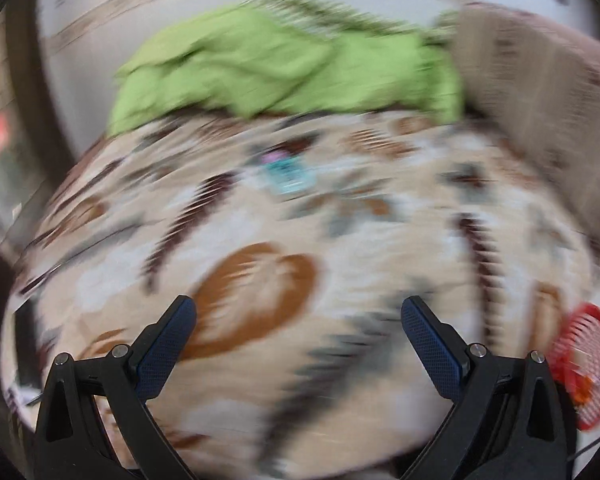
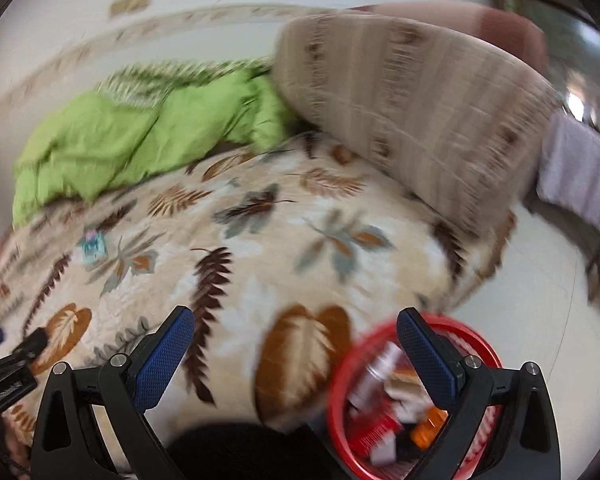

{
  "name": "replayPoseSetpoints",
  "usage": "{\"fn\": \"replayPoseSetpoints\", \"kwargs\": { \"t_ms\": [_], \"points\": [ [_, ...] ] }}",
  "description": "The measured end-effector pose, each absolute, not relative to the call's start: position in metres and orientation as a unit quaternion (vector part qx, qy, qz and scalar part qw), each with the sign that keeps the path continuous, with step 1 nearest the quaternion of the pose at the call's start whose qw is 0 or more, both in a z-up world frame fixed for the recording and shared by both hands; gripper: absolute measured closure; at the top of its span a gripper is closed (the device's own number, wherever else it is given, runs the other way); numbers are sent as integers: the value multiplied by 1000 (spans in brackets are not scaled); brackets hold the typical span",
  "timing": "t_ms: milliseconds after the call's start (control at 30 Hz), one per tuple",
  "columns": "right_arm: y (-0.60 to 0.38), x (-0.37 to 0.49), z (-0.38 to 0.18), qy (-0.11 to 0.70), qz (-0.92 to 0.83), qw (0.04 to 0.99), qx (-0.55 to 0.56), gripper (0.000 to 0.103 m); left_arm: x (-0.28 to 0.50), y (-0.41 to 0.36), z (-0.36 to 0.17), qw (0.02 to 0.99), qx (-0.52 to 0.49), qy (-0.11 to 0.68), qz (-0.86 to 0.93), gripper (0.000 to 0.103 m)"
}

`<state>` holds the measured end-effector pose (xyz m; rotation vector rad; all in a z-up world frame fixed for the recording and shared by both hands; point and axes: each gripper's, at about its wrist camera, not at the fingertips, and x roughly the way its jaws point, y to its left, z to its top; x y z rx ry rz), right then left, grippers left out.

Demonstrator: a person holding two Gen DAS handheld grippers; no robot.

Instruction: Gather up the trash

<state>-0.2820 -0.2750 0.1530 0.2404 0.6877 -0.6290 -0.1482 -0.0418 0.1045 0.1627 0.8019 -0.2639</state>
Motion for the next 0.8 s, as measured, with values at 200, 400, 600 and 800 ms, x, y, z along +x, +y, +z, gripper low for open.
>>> {"fn": "replayPoseSetpoints", "kwargs": {
  "t_ms": [200, 400, 600, 800],
  "points": [
    [-246, -166, 116, 388, -233, 885, 113, 1, -88, 2, 69, 891, 58, 448, -56, 1],
    [-221, -66, 50, 450, -198, 865, 98, 1, -39, 7, 31, 863, 25, 500, -62, 1],
    [-216, -25, 17, 472, -185, 858, 82, 1, -12, -4, 19, 867, 20, 493, -72, 1],
    [-213, -33, 12, 440, -184, 876, 77, 1, -7, -7, 12, 875, 35, 478, -61, 0]
  ]
}}
